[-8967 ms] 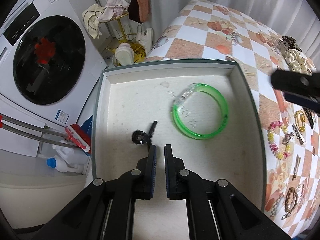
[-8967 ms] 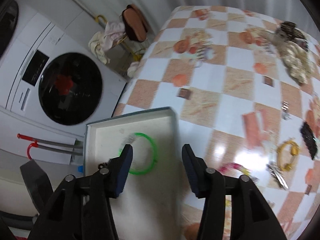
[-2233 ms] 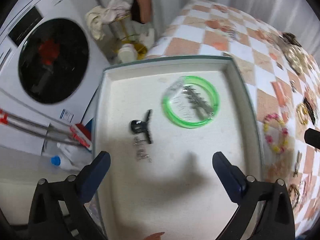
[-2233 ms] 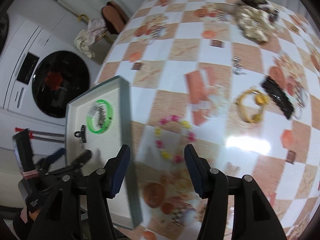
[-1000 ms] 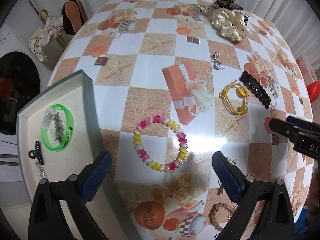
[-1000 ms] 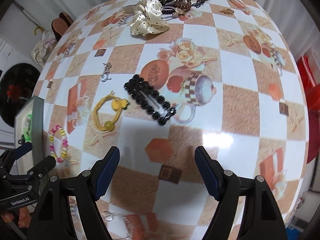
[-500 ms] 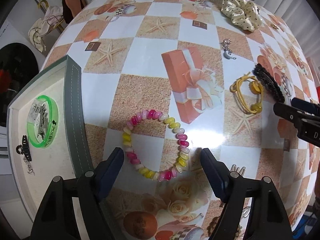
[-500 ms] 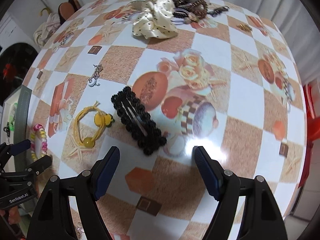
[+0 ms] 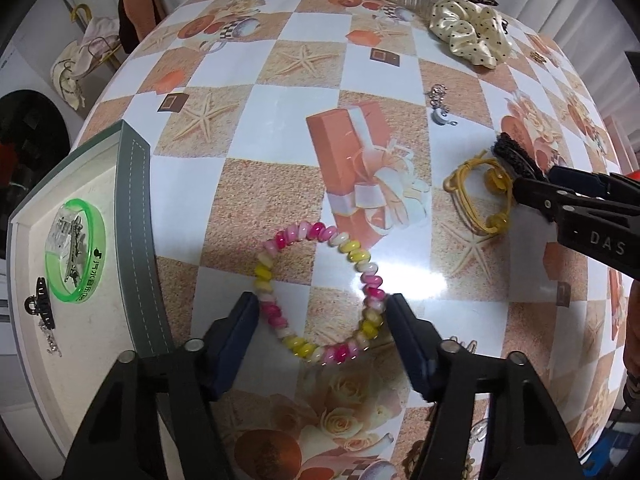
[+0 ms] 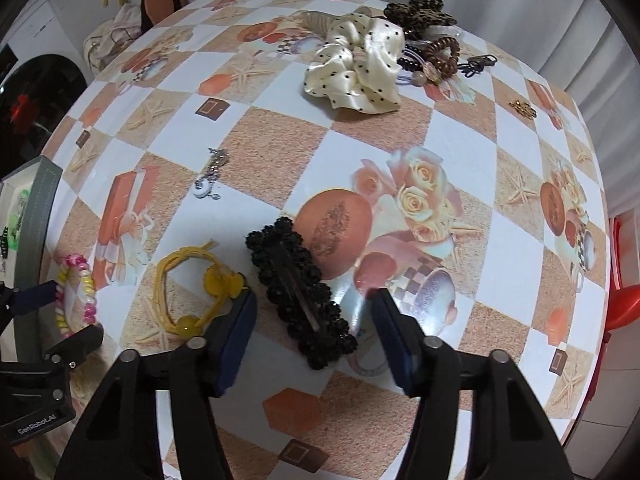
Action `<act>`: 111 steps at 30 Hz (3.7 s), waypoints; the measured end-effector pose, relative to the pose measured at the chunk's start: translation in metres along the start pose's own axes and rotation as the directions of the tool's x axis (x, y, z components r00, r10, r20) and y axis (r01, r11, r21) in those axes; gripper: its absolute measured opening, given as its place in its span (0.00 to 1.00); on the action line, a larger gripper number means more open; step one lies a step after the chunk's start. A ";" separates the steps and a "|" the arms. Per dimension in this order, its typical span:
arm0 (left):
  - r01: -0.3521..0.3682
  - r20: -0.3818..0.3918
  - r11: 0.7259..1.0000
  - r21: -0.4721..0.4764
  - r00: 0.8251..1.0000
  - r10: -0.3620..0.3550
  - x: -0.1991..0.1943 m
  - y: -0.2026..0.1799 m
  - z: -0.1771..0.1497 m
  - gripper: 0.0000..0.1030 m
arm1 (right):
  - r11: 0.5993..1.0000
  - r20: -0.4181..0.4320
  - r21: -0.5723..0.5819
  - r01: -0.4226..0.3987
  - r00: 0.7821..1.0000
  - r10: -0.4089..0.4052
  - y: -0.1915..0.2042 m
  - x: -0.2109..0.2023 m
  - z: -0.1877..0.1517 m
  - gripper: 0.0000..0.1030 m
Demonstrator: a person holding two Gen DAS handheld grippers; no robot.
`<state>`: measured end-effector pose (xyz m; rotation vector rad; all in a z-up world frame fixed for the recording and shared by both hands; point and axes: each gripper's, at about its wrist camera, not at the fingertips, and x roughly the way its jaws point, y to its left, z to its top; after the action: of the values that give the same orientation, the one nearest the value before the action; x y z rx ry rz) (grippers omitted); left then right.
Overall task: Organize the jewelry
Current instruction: 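Move the right tool to the black beaded clip while the left tool reaches the bracelet, then carry the black clip into the tray with right tool while left tool carries bracelet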
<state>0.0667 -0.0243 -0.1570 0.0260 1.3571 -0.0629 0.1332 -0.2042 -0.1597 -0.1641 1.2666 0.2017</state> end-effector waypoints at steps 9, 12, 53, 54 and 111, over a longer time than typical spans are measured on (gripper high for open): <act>0.012 0.008 1.000 0.029 1.000 -0.012 -0.007 -0.011 0.000 0.42 | 1.000 -0.009 -0.003 0.006 1.000 -0.006 0.009 -0.003 0.000 0.37; 0.034 0.010 0.999 0.030 0.999 -0.034 -0.011 -0.011 0.001 0.29 | 1.000 -0.011 0.017 0.013 1.000 -0.012 0.009 -0.003 0.000 0.37; 0.069 0.143 0.990 -0.121 0.988 -0.052 -0.095 0.114 -0.050 0.22 | 0.947 0.046 0.125 -0.295 0.956 0.291 0.108 -0.082 -0.003 0.36; 0.061 0.141 0.989 -0.138 0.989 -0.041 -0.095 0.124 -0.056 0.22 | 0.947 0.042 0.110 -0.303 0.953 0.300 0.118 -0.083 -0.002 0.36; -0.103 0.019 0.946 -0.306 0.993 0.114 -0.036 0.222 -0.095 0.23 | 0.962 -0.160 -0.055 -0.266 0.954 0.255 0.291 -0.005 0.005 0.38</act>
<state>-0.0206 0.2038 -0.1459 -0.1600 1.3136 0.2389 0.0665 0.0788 -0.1566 -0.0775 1.4317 0.4732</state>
